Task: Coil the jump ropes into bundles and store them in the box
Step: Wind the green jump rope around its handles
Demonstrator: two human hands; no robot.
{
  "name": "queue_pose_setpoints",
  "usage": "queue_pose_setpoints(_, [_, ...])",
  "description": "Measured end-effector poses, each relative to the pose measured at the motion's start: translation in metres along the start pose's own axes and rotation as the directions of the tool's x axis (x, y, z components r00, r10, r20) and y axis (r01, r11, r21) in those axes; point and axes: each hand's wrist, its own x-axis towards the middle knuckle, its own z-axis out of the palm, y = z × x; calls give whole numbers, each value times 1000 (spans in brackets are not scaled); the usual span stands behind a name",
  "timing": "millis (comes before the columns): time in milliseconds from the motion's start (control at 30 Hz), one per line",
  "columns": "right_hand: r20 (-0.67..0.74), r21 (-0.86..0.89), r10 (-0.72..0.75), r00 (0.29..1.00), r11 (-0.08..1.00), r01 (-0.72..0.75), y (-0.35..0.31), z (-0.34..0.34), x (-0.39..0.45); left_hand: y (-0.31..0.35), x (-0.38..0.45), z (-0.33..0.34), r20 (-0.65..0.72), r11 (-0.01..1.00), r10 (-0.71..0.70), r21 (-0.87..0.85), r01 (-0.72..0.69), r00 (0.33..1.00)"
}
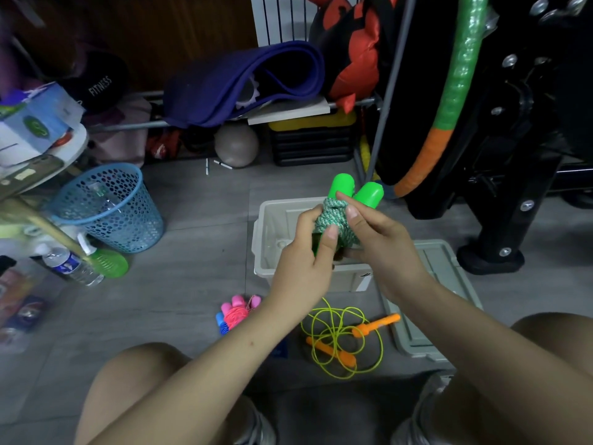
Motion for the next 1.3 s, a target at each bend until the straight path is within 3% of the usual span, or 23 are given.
queue_pose_setpoints(167, [-22, -6, 67, 998, 998, -67, -3, -5, 5, -1, 17, -19, -74, 992, 91, 93, -84, 993])
queue_pose_setpoints(300, [-8, -26, 116, 993, 993, -117, -4, -6, 4, 6, 21, -22, -53, 975, -77, -215, 64, 996])
queue_pose_setpoints(400, [29, -61, 87, 996, 995, -85, -8, -7, 4, 12, 24, -31, 104, 898, -189, -385, 215, 977])
queue_pose_setpoints(533, [115, -125, 65, 991, 991, -50, -8, -7, -1, 10, 28, -41, 259, 918, -210, -280, 281, 943])
queue_pose_setpoints(767, [99, -105, 140, 985, 986, -130, -16, -5, 2, 10, 27, -40, 68, 995, -19, -92, 25, 998])
queue_pose_setpoints(1000, [59, -110, 185, 981, 978, -177, -19, -3, 6, 19, 27, -36, 24, 970, 66, -237, -59, 998])
queue_pose_setpoints(1100, [57, -148, 182, 982, 974, -172, -18, -3, 8, 16, 26, -33, -11, 973, 102, -207, -102, 995])
queue_pose_setpoints(1167, [55, -177, 170, 984, 971, -158, -18, -3, 7, 11, 26, -32, -50, 980, 142, -132, -147, 989])
queue_pose_setpoints(1300, [138, -187, 166, 977, 973, -139, -19, -8, 5, 4, 32, -33, -37, 925, 362, 134, -354, 931])
